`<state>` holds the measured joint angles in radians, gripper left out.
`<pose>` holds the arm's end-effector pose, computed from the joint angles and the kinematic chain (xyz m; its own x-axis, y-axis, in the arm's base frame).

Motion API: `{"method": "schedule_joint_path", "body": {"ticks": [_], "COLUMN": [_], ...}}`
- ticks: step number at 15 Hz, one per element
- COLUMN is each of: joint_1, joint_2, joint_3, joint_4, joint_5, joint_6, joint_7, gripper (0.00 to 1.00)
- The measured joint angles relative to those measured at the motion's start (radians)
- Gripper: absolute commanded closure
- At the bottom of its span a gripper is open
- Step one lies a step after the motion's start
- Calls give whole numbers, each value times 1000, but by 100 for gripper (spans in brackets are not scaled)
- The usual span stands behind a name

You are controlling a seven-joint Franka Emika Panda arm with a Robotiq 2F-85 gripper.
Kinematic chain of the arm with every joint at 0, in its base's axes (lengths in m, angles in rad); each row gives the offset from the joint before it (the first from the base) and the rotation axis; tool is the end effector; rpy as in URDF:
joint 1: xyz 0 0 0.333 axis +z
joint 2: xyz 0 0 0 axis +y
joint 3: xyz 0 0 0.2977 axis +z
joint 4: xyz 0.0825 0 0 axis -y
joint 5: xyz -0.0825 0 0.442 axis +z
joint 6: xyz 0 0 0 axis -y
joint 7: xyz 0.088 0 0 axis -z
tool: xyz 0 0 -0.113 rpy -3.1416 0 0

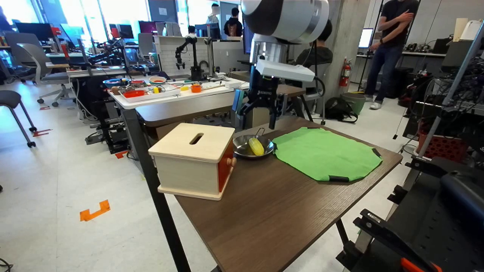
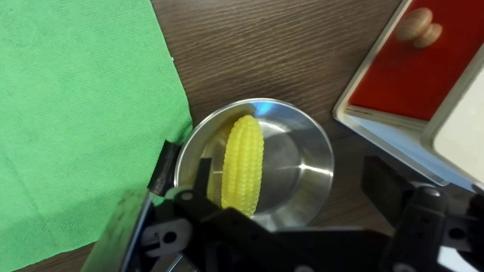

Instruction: Remove the yellow object from the pan and put it on the table

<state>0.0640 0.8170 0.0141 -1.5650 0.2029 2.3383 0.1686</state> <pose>0.7186 0.0595 0.0965 0.9698 -0.2308 -0.0791 -0.2399 -0.9610 -0.1375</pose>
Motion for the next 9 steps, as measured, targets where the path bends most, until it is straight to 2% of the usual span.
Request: {"method": "schedule_joint_path", "body": {"ticks": [9], "joint_1": [2], "joint_2": [84], "joint_3": [-16], "joint_4": [68], "joint_5": [-28], "joint_6": [-1], "joint_7": [58], "gripper": [0]}}
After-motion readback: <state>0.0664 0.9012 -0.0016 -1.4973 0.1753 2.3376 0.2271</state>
